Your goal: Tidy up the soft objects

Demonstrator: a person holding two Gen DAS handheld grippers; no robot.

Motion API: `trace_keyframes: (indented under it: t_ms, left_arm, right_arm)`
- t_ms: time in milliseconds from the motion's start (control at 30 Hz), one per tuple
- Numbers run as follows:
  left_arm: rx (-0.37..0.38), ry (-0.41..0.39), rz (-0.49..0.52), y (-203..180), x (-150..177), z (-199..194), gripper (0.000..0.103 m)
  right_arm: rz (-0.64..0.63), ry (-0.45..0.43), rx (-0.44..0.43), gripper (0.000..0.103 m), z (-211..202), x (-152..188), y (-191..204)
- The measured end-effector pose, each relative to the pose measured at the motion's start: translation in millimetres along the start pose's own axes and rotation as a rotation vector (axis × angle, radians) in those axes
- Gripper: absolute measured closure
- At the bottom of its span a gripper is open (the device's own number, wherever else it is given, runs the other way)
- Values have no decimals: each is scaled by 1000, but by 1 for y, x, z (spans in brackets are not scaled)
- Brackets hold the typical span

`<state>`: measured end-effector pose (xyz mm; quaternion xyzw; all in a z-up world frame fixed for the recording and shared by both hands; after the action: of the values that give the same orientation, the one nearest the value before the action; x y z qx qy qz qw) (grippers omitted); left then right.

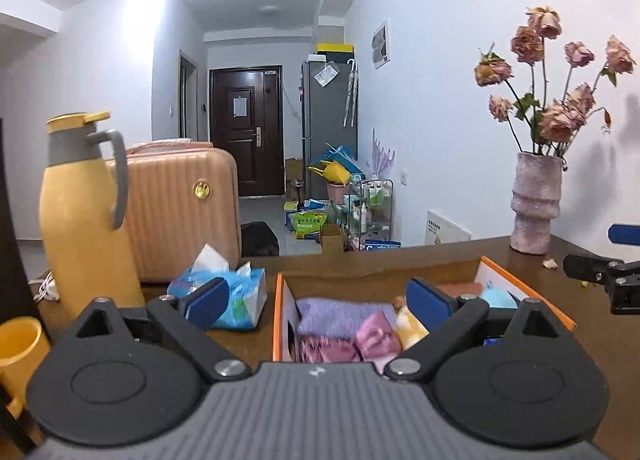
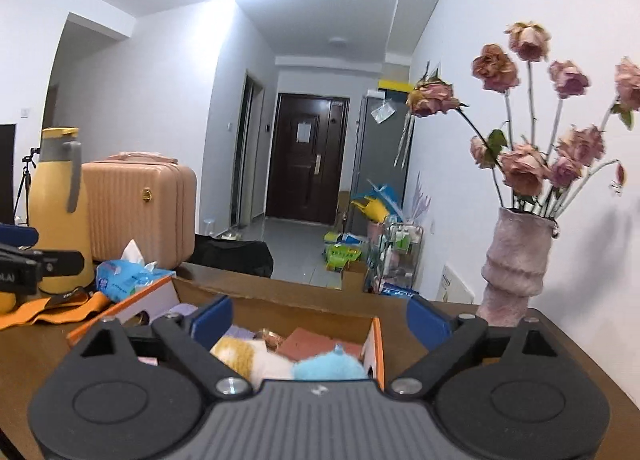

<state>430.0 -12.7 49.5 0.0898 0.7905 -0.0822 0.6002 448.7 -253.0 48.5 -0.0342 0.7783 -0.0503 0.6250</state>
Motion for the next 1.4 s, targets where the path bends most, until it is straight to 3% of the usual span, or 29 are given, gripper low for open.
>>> trace_keyframes:
  t_ms: [467, 667, 833, 1000, 1067, 1167, 1233, 1400]
  left_arm:
    - [-4, -42, -6, -19, 22, -86, 4]
    - [31, -26, -37, -25, 58, -158, 1]
    - [5, -51, -5, -29, 91, -228, 0]
    - [-40, -44, 1, -32, 118, -274, 0]
    - [-43, -37, 15, -34, 124, -285, 0]
    - [-25, -36, -7, -34, 125, -293, 0]
    - [-33, -51, 5, -37, 120, -296, 0]
    - [-2, -72, 8, -46, 115, -300, 0]
  right_arm:
    - [114, -4, -11, 9, -88, 31, -15]
    - [149, 5, -17, 9, -140, 53, -16]
    - [142, 38, -39, 9, -198, 79, -9]
    - [121, 35, -74, 9, -263, 113, 2]
    - [147, 50, -47, 9, -288, 129, 3]
    - [209, 67, -79, 6, -317, 145, 8]
    - [206, 74, -118, 6, -319, 146, 11]
    - [200, 57, -85, 6, -322, 140, 8]
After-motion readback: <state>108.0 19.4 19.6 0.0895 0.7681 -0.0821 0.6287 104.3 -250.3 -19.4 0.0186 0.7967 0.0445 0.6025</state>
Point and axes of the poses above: each gripper's, at about its wrist camera, not at the fingertips, and z roughly the way its jaws point, y to its left, x to its underside, the point moved 8 cm from there along z, roughly the way its jaws point, and after that the axes turned 12 degrees about x, right-handed, at the moved point
